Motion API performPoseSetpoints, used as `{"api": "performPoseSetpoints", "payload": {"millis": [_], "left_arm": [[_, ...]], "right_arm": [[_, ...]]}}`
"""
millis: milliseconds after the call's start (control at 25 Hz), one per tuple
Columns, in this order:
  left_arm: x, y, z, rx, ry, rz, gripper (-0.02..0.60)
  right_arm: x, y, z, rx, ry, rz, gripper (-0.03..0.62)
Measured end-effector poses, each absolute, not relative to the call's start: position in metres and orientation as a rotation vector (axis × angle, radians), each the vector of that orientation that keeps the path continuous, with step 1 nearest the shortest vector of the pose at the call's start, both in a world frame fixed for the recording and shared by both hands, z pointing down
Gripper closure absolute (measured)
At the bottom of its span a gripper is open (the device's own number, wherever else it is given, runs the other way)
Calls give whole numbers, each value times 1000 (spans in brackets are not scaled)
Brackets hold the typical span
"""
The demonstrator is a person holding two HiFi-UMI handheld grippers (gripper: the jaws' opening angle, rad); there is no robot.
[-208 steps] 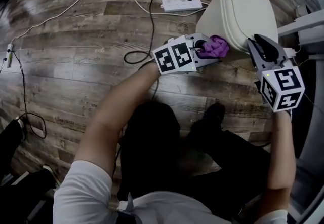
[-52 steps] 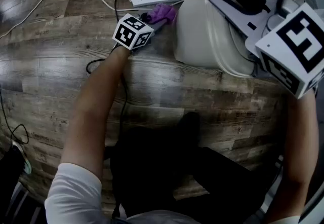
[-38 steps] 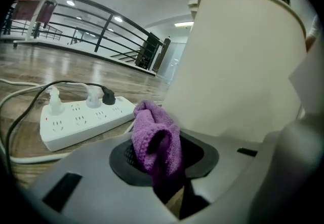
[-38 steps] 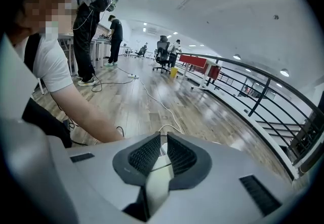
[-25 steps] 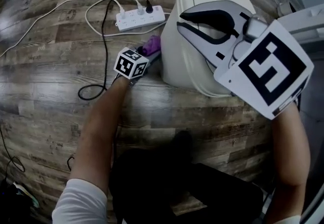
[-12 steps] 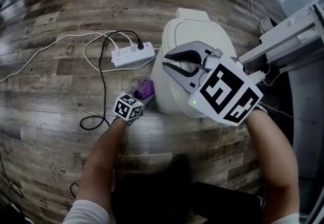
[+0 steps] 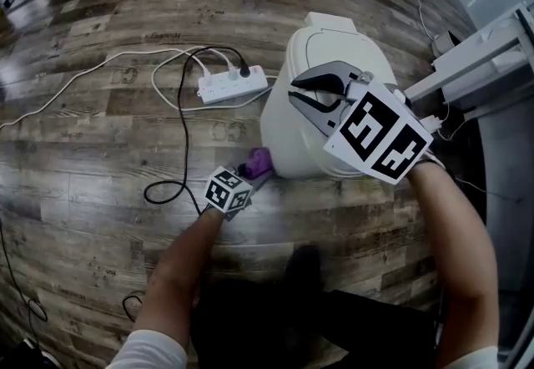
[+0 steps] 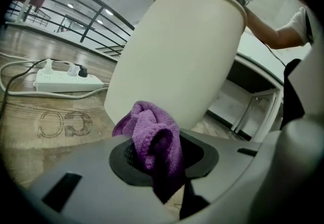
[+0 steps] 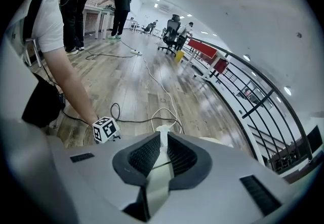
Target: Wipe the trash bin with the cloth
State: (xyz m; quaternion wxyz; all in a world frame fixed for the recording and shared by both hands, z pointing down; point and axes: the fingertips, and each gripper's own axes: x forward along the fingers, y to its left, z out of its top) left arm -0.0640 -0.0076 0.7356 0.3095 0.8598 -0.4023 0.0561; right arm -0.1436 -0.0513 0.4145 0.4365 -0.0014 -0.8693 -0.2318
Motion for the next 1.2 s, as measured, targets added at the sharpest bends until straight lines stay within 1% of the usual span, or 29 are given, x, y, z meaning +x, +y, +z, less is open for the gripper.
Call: {"api": "performPoseSetpoints", "payload": {"millis": [120, 280, 440, 680, 920, 1040, 1200], "left_arm": [[-43, 12, 733, 2304, -986, 147, 471], [1, 51, 725, 2370, -816, 153, 471], [32, 85, 700, 2455, -670, 131, 476], [2, 93, 629, 2468, -730, 67, 479], [-23, 117, 558, 2365, -802, 120, 480], [-27, 126, 513, 2297, -840, 112, 480], [-33, 131, 434, 2230, -885, 76, 480]], "right_arm": [[-144, -54, 413, 14, -2156, -579, 549], [-145, -55, 413, 29, -2150, -583, 549], [-144, -54, 413, 31, -2150, -583, 549], [-142, -54, 403, 7, -2206, -549, 549], [-130, -63, 380, 25, -2253, -442, 549], [-118, -67, 358, 34, -2249, -363, 549], [-104, -61, 313, 22, -2242, -262, 549]]}}
